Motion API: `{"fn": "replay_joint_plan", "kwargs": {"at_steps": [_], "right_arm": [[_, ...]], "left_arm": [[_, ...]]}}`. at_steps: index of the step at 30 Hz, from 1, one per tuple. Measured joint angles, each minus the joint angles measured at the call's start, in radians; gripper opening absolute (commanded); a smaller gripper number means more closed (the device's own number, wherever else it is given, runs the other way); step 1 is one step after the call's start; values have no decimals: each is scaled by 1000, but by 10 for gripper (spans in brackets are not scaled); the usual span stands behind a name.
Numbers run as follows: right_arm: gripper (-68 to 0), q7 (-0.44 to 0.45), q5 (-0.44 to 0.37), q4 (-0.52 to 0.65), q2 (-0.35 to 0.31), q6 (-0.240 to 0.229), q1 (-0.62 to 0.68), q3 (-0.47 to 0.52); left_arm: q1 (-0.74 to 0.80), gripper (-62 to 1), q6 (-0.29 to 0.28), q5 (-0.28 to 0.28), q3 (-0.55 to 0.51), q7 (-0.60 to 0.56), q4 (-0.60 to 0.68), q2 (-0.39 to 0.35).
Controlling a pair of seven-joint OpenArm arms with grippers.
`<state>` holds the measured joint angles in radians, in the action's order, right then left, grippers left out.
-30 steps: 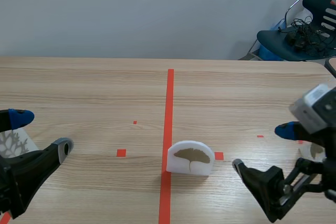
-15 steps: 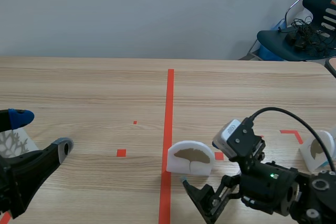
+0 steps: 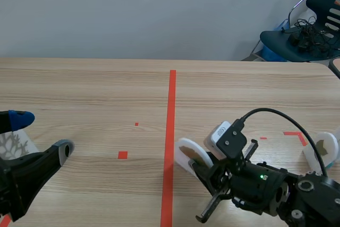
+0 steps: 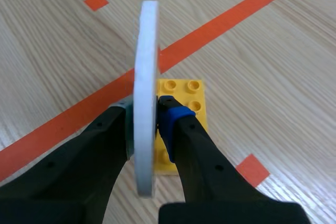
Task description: Do the leaf sorting experiment
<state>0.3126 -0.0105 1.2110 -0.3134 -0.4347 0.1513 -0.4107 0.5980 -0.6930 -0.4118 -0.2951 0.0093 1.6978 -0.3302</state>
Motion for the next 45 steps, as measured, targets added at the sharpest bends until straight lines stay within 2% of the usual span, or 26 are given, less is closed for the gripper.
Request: {"fn": "replay_joint_plan", "kwargs": {"at_steps": [4, 9, 10, 13, 15, 18, 21, 24, 30, 35, 39, 41, 45], "right_arm": [[-649, -26, -4, 96, -2, 0, 50, 92], [-649, -30, -20, 318, -20, -4, 220, 262], [-649, -34, -34, 360, -20, -4, 263, 301], [-649, -50, -158, 439, -17, -4, 389, 404], [-649, -55, -177, 447, 6, -7, 454, 478], [-649, -87, -176, 426, 75, -6, 504, 595], [-649, -93, -233, 386, 111, -2, 492, 643], [-649, -116, -237, 328, 111, -8, 422, 628], [-649, -107, -230, 146, 106, -4, 281, 621], [-649, -95, -225, 18, 105, 0, 209, 677], [-644, -85, -226, -57, 89, 30, 147, 704], [-591, -78, -226, -71, 77, 27, 134, 703], [-440, -63, -226, -71, 67, 27, 132, 703]], "left_arm": [[0, 14, 0, 0, 0, 0, 0, 0], [0, 14, 0, 0, 0, 0, 0, 0], [0, 14, 0, 0, 0, 0, 0, 0], [0, 14, 0, 0, 0, 0, 0, 0], [0, 14, 0, 0, 0, 0, 0, 0], [0, 14, 0, 0, 0, 0, 0, 0], [0, 14, 0, 0, 0, 0, 0, 0], [0, 14, 0, 0, 0, 0, 0, 0], [0, 14, 0, 0, 0, 0, 0, 0], [0, 14, 0, 0, 0, 0, 0, 0], [0, 14, 0, 0, 0, 0, 0, 0], [0, 14, 0, 0, 0, 0, 0, 0], [0, 14, 0, 0, 0, 0, 0, 0]]}}
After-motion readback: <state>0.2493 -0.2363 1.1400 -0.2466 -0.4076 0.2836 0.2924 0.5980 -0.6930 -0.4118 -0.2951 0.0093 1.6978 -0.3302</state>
